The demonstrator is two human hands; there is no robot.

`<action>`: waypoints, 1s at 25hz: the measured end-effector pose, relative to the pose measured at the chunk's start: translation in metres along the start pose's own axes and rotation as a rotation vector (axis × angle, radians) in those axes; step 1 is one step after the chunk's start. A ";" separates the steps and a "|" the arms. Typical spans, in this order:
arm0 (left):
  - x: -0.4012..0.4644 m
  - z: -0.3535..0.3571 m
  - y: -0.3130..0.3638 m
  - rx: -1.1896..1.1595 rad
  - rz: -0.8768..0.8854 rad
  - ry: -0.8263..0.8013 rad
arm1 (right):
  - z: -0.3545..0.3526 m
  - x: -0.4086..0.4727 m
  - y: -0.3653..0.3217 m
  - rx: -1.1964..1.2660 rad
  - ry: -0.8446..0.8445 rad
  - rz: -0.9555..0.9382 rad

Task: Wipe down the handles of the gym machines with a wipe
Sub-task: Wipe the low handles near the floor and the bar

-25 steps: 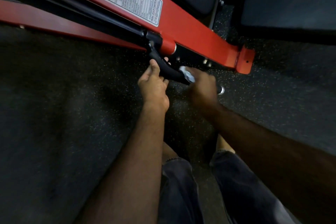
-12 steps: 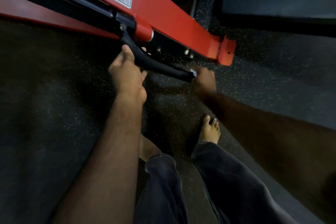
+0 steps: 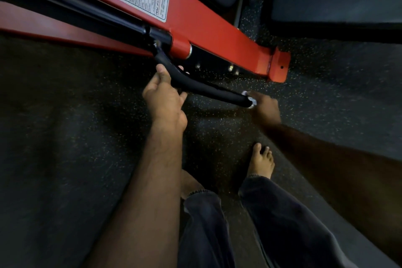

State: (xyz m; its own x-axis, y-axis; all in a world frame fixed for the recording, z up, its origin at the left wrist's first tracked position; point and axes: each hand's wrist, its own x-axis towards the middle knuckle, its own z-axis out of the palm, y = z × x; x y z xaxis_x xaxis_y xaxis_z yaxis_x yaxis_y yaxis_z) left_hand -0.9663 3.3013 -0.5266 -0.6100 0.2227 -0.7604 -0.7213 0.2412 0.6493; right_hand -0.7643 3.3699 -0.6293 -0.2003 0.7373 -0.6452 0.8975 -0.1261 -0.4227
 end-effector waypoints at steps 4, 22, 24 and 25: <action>-0.001 0.001 0.000 -0.015 0.011 0.013 | 0.009 -0.024 -0.063 0.185 0.035 -0.251; 0.003 -0.003 -0.002 0.005 -0.014 0.026 | 0.047 -0.061 -0.065 0.404 0.110 -0.271; 0.004 -0.004 -0.002 0.001 -0.003 0.009 | 0.043 -0.036 -0.038 0.343 0.150 0.054; 0.005 -0.005 -0.003 0.002 0.003 0.001 | 0.041 -0.026 -0.030 0.332 0.160 0.169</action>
State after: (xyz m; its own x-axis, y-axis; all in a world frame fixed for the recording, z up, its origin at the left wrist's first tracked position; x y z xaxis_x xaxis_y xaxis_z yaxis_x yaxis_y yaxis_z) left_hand -0.9684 3.2973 -0.5324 -0.6124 0.2220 -0.7587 -0.7189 0.2427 0.6513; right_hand -0.8020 3.3270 -0.6264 0.0269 0.7786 -0.6270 0.7313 -0.4430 -0.5186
